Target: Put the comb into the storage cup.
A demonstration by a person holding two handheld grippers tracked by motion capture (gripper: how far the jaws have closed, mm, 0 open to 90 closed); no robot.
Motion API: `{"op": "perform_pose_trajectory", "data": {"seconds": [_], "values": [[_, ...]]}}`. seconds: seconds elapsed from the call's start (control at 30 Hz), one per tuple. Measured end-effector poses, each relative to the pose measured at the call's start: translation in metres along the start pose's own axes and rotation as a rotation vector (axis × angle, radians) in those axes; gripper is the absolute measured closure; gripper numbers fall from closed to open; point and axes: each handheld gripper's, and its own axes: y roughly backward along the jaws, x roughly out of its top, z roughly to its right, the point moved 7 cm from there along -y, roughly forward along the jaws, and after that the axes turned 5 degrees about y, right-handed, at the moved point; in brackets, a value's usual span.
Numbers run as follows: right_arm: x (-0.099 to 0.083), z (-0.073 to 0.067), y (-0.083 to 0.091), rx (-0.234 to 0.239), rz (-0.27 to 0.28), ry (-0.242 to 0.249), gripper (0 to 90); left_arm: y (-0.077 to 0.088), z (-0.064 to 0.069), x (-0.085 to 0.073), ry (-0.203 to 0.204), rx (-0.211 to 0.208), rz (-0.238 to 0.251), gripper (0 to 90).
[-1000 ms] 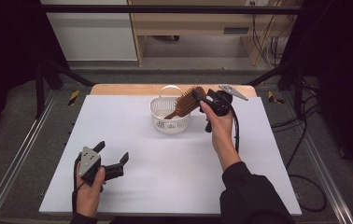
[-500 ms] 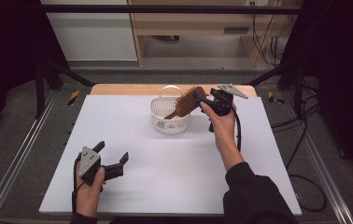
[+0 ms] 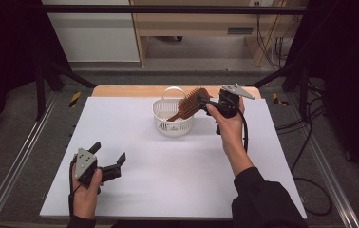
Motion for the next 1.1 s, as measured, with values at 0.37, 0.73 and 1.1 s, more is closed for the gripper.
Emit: {"op": "perform_pose_trajectory", "data": {"seconds": [0.37, 0.73, 1.1], "values": [[0.002, 0.004, 0.009, 0.013, -0.012, -0.02, 7.8, 0.012, -0.026, 0.006, 0.005, 0.033, 0.022, 1.6], [0.017, 0.013, 0.031, 0.06, 0.0, -0.021, 10.2, 0.032, -0.035, 0.005, 0.031, 0.057, 0.043, 1.3], [0.031, 0.017, 0.048, 0.074, 0.017, 0.03, 7.1, 0.029, -0.037, 0.002, 0.037, 0.067, 0.035, 1.2]]}}
